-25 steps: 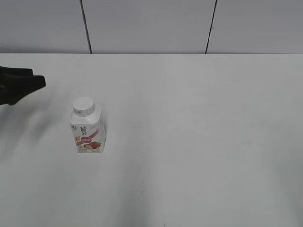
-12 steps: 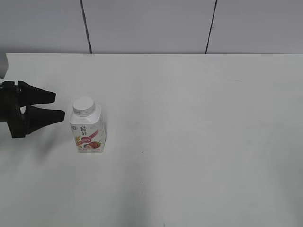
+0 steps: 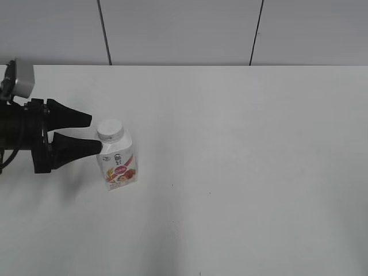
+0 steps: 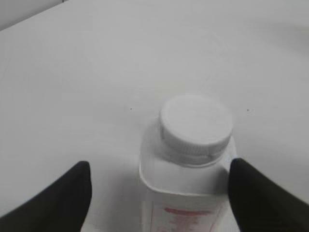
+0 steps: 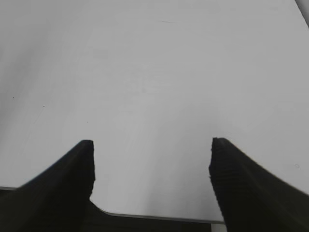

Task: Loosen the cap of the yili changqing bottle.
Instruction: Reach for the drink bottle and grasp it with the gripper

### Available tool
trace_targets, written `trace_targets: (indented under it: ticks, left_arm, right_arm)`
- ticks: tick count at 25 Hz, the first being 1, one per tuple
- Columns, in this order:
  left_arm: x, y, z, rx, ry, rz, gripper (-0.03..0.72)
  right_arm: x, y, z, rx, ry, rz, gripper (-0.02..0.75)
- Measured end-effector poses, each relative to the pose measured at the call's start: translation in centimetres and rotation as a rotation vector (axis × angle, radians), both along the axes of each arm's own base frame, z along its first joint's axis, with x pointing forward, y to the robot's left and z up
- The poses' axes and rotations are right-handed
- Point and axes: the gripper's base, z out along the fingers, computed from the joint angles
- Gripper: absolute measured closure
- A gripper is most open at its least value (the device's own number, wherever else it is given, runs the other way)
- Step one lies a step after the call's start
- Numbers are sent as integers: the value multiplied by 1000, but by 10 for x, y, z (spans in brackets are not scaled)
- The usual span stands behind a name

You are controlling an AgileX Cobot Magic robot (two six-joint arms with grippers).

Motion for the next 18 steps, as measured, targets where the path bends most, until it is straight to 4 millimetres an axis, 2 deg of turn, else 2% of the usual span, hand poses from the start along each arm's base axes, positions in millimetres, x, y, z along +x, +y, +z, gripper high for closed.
trace_targets:
  ticks: [4, 14, 18]
  left_arm:
    - [0, -8, 0, 3, 0, -15, 153]
    - [-2, -9, -2, -14, 95, 14, 107]
    - [-2, -16, -3, -4, 100, 3, 101]
  right_arm:
    - [0, 0, 0, 0, 0, 0, 152]
    - [0, 0, 0, 0, 0, 0, 152]
    - [0, 0, 0, 0, 0, 0, 152]
